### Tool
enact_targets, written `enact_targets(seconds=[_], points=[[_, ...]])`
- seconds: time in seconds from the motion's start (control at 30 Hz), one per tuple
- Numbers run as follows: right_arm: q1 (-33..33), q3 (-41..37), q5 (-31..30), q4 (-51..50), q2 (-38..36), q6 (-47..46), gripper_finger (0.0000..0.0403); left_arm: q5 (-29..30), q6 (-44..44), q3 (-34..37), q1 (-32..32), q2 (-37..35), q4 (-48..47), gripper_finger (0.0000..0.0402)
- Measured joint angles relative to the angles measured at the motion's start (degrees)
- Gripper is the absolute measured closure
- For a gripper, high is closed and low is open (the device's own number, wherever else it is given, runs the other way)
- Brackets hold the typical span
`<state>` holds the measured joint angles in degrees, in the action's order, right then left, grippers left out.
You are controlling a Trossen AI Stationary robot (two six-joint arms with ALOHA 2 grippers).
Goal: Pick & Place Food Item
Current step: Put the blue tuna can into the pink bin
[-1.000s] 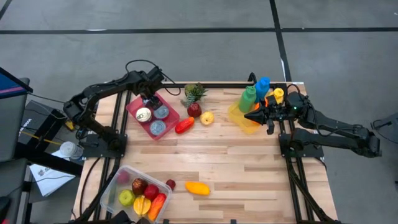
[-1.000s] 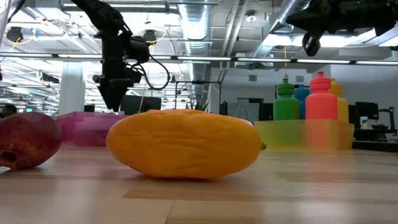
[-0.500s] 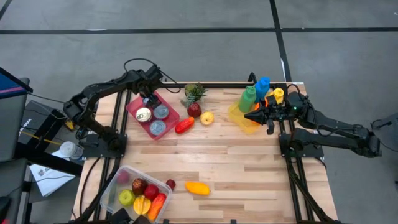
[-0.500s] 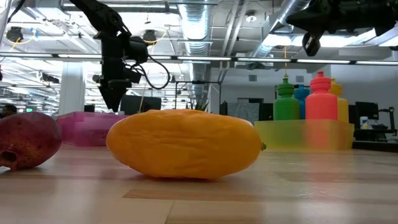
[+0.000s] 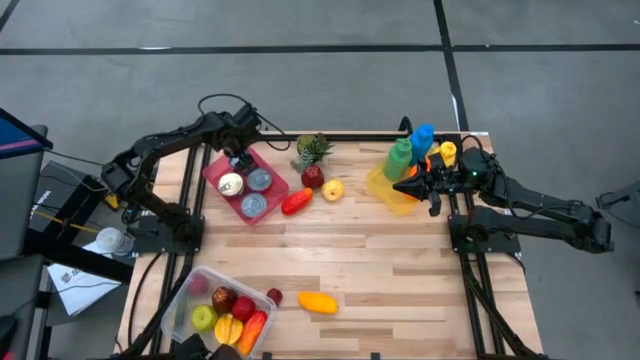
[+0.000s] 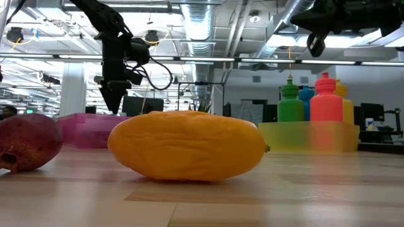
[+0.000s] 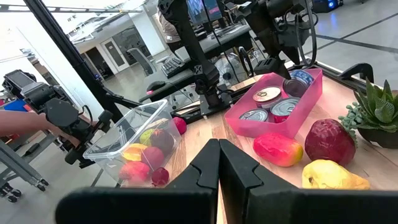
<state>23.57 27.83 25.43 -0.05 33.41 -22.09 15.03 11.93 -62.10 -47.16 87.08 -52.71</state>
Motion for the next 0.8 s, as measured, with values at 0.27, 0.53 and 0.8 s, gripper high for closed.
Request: enact_targets(seconds=[0.27, 0.53, 0.8], points=[[0.0, 0.0, -0.02, 0.02, 0.0, 0.0, 0.0403, -0.68, -0.23, 0.02, -0.31, -0.01, -0.21, 0.0135], [0.09, 0.0, -0.09, 0.02, 0.0, -0.45, 0.0403, -1.79, -0.32, -0.05, -0.31, -0.01, -2.07, 0.0135], [0.11, 0.0, -0.21, 0.03, 0.0, -1.96, 0.0403, -5.01, -0.36, -1.33, -0.29, -0.53, -3.76, 0.0135]])
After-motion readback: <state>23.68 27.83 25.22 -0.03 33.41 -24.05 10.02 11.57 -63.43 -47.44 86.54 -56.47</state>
